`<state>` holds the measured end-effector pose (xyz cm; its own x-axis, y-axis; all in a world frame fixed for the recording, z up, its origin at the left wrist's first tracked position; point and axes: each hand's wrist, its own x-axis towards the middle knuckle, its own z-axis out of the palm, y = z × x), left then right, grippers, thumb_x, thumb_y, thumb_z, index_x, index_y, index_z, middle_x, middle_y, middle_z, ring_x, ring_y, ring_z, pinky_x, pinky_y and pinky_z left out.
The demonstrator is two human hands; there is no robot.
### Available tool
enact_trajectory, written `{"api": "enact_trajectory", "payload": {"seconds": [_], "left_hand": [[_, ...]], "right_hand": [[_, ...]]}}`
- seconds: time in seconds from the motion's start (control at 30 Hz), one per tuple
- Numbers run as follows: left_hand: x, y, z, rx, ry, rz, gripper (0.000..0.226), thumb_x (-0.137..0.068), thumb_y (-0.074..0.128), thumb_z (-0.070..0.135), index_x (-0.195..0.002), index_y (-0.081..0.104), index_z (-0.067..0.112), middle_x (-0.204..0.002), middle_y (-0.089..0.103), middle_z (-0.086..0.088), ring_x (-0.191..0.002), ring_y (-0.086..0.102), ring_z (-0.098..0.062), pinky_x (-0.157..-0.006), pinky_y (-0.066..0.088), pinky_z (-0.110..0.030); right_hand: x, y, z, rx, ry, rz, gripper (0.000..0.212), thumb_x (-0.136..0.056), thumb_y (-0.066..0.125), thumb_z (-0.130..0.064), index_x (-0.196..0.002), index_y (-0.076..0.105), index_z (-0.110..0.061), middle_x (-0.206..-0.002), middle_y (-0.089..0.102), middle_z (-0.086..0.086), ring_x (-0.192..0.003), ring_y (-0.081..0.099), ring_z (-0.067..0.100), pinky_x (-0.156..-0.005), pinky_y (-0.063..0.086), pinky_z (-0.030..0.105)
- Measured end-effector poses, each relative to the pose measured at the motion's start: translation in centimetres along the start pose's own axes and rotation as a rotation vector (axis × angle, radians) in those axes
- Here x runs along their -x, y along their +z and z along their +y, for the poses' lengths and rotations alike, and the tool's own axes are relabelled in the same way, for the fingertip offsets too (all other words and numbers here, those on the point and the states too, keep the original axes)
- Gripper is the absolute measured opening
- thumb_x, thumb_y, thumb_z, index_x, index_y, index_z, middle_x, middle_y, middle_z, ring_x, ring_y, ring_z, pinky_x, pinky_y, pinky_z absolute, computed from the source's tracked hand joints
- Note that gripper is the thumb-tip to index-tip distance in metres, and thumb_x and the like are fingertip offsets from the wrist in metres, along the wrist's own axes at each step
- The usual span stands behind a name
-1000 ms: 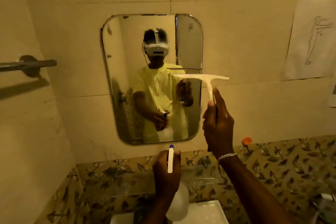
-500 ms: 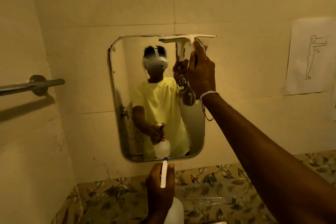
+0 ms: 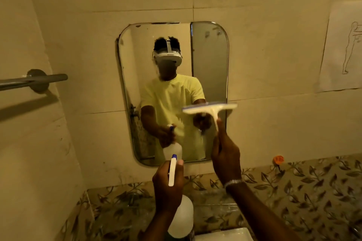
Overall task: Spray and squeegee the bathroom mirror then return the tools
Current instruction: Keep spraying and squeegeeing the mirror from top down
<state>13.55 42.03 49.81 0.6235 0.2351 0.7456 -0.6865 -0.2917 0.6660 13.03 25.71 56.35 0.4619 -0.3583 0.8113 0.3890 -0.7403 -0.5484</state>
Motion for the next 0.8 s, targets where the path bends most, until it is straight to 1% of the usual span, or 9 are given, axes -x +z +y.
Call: {"api": "enact_trajectory", "payload": {"seconds": [0.1, 0.17, 0.23, 0.3, 0.37, 0.43, 0.57, 0.7, 0.8], "left_hand": [[-0.2, -0.5, 0.3, -0.008, 0.032, 0.007, 0.021, -0.094, 0.064, 0.042, -0.074, 0.058, 0.037, -0.070, 0.065, 0.007, -0.059, 0.066, -0.010, -0.046, 0.045, -0.011], [0.0, -0.9, 0.5, -0.009, 0.048, 0.002, 0.024, -0.095, 0.064, 0.045, -0.073, 0.058, 0.037, -0.073, 0.066, 0.010, -0.058, 0.064, -0.011, -0.046, 0.042, -0.010], [0.1, -1.3, 0.6, -0.010, 0.056, -0.006, 0.023, -0.094, 0.062, 0.046, -0.073, 0.057, 0.038, -0.072, 0.065, 0.013, -0.057, 0.064, -0.010, -0.047, 0.040, -0.007], [-0.1, -1.7, 0.8, -0.014, 0.061, -0.005, 0.024, -0.095, 0.062, 0.045, -0.072, 0.057, 0.038, -0.071, 0.065, 0.014, -0.056, 0.063, -0.008, -0.047, 0.039, -0.006], [-0.3, -2.0, 0.9, -0.008, 0.062, 0.001, 0.028, -0.097, 0.061, 0.044, -0.071, 0.056, 0.035, -0.069, 0.064, 0.014, -0.055, 0.062, -0.009, -0.047, 0.037, -0.006], [-0.6, -2.2, 1.2, -0.004, 0.066, 0.008, 0.026, -0.094, 0.059, 0.045, -0.071, 0.056, 0.035, -0.068, 0.064, 0.015, -0.055, 0.062, -0.008, -0.047, 0.038, -0.005], [-0.8, -2.3, 1.7, 0.028, 0.066, 0.003, 0.027, -0.094, 0.062, 0.044, -0.076, 0.065, 0.024, -0.058, 0.061, 0.010, -0.061, 0.066, -0.008, -0.048, 0.044, -0.007], [-0.9, -2.2, 1.9, 0.022, 0.055, -0.005, 0.021, -0.090, 0.064, 0.033, -0.077, 0.067, 0.018, -0.058, 0.062, 0.007, -0.060, 0.066, -0.012, -0.044, 0.047, -0.015], [-1.1, -2.6, 1.8, -0.002, 0.075, -0.017, 0.021, -0.090, 0.064, 0.032, -0.077, 0.067, 0.016, -0.057, 0.058, 0.011, -0.062, 0.066, -0.007, -0.047, 0.042, -0.007]], "right_hand": [[8.3, 0.2, 3.9, 0.054, 0.176, -0.109, 0.056, -0.102, 0.048, -0.017, -0.154, 0.033, -0.029, -0.072, 0.058, -0.004, -0.057, 0.052, 0.006, -0.049, 0.046, 0.022], [12.6, -0.1, 5.7, 0.086, 0.263, -0.182, 0.054, -0.098, 0.056, -0.014, -0.149, 0.043, -0.027, -0.091, 0.074, 0.007, -0.073, 0.068, 0.018, -0.062, 0.052, 0.026], [14.9, -0.3, 6.7, 0.109, 0.293, -0.171, 0.052, -0.091, 0.067, -0.004, -0.139, 0.054, -0.019, -0.111, 0.075, 0.018, -0.089, 0.074, 0.038, -0.074, 0.055, 0.036], [14.3, -0.7, 5.8, 0.094, 0.322, -0.146, 0.050, -0.093, 0.064, -0.006, -0.140, 0.052, -0.019, -0.110, 0.076, 0.019, -0.085, 0.074, 0.037, -0.073, 0.055, 0.033], [11.2, -1.1, 3.6, 0.041, 0.294, -0.130, 0.050, -0.100, 0.054, -0.015, -0.147, 0.044, -0.029, -0.087, 0.074, 0.007, -0.063, 0.064, 0.017, -0.054, 0.045, 0.017], [6.3, -1.4, 0.4, -0.027, 0.197, -0.077, 0.050, -0.103, 0.046, -0.018, -0.151, 0.038, -0.031, -0.067, 0.055, -0.008, -0.050, 0.047, 0.006, -0.045, 0.033, 0.012], [-4.9, -1.4, -6.5, -0.146, -0.004, 0.034, 0.048, -0.105, 0.042, -0.018, -0.153, 0.038, -0.021, -0.074, 0.049, -0.014, -0.053, 0.046, -0.002, -0.048, 0.040, 0.010], [-14.0, -0.5, -12.6, -0.165, -0.109, 0.123, 0.046, -0.105, 0.039, -0.025, -0.151, 0.040, -0.019, -0.064, 0.046, -0.012, -0.051, 0.044, 0.001, -0.046, 0.039, 0.017], [-17.5, 0.6, -15.6, -0.175, -0.152, 0.129, 0.047, -0.104, 0.041, -0.022, -0.152, 0.039, -0.020, -0.076, 0.064, 0.004, -0.060, 0.060, 0.015, -0.055, 0.055, 0.029]]}}
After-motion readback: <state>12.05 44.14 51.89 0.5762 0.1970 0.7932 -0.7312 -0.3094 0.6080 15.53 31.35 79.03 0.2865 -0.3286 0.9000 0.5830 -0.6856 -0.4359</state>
